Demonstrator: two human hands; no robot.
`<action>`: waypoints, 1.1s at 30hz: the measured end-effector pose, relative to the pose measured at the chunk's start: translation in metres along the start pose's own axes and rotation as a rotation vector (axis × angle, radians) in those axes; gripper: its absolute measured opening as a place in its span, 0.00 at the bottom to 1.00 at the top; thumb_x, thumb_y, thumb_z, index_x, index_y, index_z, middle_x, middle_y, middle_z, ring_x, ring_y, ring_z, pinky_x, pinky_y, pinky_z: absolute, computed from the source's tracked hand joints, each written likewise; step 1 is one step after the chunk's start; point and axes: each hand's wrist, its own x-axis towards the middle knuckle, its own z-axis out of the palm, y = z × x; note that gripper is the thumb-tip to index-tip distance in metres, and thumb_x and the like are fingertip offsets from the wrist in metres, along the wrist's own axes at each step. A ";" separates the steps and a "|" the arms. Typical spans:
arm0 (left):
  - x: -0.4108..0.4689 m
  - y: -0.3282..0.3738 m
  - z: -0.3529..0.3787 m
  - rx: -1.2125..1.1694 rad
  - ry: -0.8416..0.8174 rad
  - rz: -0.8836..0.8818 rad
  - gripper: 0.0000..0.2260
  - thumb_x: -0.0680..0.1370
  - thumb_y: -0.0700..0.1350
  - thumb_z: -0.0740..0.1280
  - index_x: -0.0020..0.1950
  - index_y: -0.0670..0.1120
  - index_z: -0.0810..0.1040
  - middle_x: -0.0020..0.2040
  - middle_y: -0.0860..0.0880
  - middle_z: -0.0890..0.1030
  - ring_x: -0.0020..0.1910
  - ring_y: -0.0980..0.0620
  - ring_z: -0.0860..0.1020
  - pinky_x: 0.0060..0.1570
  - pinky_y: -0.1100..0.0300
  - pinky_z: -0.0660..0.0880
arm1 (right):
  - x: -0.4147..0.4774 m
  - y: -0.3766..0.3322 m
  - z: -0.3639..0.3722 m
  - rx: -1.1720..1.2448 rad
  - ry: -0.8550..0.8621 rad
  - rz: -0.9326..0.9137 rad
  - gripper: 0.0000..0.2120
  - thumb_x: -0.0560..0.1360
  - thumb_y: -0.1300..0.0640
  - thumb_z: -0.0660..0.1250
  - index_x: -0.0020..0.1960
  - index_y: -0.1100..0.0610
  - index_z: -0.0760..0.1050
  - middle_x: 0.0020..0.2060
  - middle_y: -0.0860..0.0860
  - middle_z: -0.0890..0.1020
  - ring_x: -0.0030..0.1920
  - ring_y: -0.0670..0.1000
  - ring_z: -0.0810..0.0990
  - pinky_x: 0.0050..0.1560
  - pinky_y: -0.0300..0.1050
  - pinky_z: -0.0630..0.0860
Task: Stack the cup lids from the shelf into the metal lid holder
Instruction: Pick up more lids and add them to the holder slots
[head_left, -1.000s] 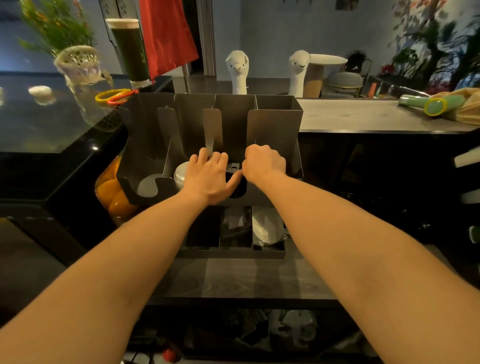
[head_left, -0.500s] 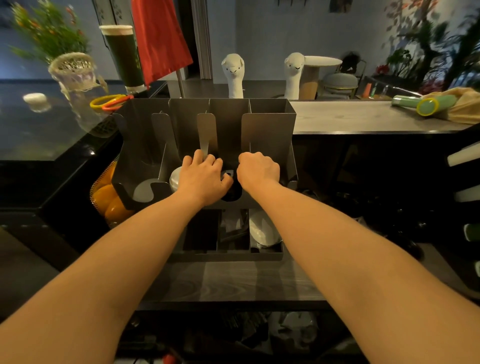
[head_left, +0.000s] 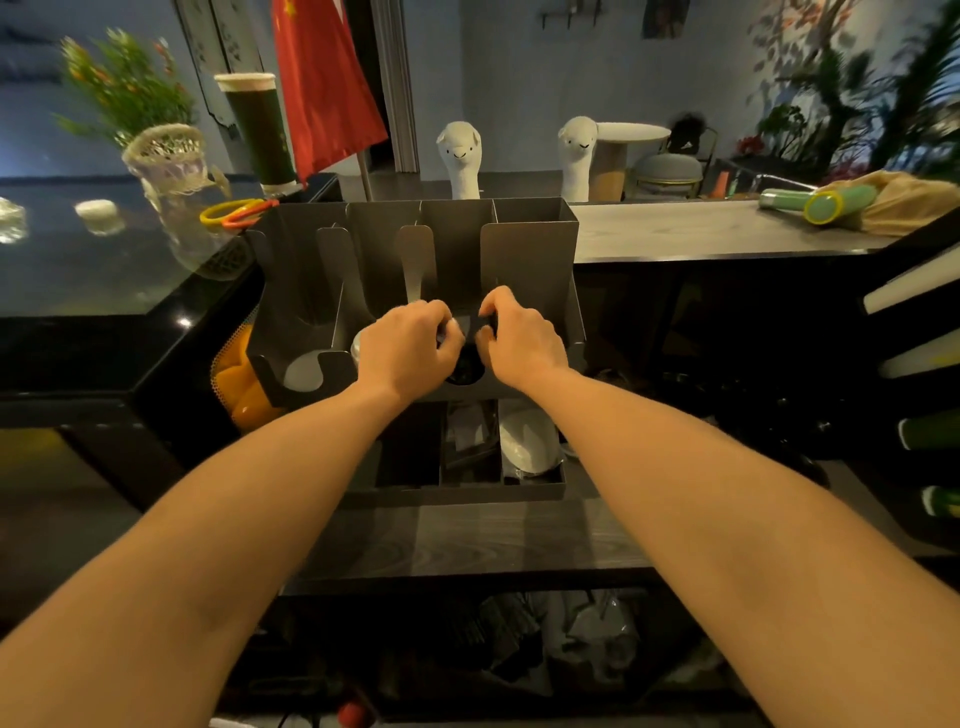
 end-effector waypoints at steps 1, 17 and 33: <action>-0.007 0.003 -0.001 -0.028 -0.012 -0.031 0.11 0.82 0.51 0.61 0.45 0.47 0.78 0.36 0.52 0.78 0.35 0.53 0.76 0.35 0.59 0.74 | -0.008 0.001 0.000 -0.006 -0.051 -0.018 0.10 0.80 0.56 0.63 0.60 0.50 0.68 0.41 0.48 0.77 0.40 0.52 0.77 0.34 0.44 0.69; -0.086 0.097 0.070 -0.133 -0.561 -0.095 0.13 0.79 0.59 0.62 0.46 0.52 0.79 0.39 0.53 0.80 0.41 0.50 0.79 0.43 0.53 0.78 | -0.139 0.111 0.006 -0.354 -0.426 0.286 0.14 0.79 0.48 0.65 0.62 0.52 0.74 0.55 0.54 0.79 0.51 0.57 0.78 0.43 0.49 0.73; -0.039 0.184 0.222 0.120 -0.843 -0.059 0.20 0.78 0.57 0.65 0.67 0.50 0.72 0.63 0.47 0.75 0.57 0.43 0.77 0.50 0.50 0.76 | -0.107 0.282 -0.023 -0.356 -0.396 0.486 0.13 0.81 0.49 0.61 0.63 0.52 0.74 0.59 0.53 0.76 0.56 0.59 0.76 0.49 0.52 0.74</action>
